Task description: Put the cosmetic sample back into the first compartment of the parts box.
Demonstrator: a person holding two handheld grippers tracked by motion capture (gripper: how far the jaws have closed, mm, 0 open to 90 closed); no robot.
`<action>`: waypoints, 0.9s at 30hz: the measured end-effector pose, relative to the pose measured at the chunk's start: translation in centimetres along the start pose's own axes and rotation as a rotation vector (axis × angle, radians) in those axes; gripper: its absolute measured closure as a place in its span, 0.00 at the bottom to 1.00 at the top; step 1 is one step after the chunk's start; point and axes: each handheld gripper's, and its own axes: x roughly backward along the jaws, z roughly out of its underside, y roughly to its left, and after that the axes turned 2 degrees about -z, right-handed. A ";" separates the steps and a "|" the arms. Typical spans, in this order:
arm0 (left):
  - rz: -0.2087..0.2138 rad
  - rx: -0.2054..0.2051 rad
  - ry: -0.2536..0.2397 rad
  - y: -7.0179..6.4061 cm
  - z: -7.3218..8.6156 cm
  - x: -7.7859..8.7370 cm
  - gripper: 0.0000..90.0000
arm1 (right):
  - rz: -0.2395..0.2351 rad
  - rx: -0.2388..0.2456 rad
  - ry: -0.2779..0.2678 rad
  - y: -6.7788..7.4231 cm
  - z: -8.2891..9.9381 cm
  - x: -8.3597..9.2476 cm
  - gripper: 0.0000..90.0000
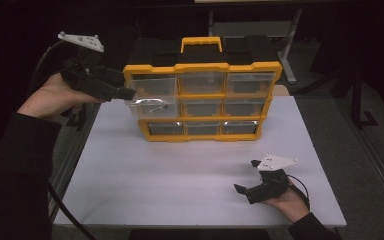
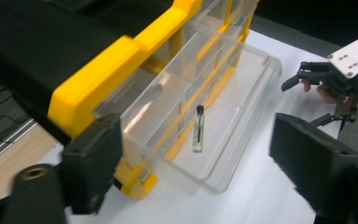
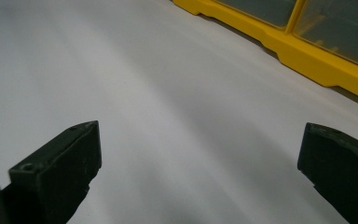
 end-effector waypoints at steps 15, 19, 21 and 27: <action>-0.050 0.021 -0.008 -0.4 4.0 -0.3 0.00 | 0.002 0.004 0.001 0.1 0.0 -0.1 0.00; -0.060 0.014 -0.007 -0.6 5.3 -1.0 0.00 | 0.002 0.001 0.000 0.1 0.0 0.0 0.00; -0.064 0.015 -0.014 -0.7 5.9 -1.3 0.00 | 0.002 0.003 0.000 0.1 0.0 0.0 0.00; -0.069 0.013 -0.026 -1.0 7.5 -2.5 0.00 | 0.003 0.003 0.002 0.1 0.0 -0.1 0.00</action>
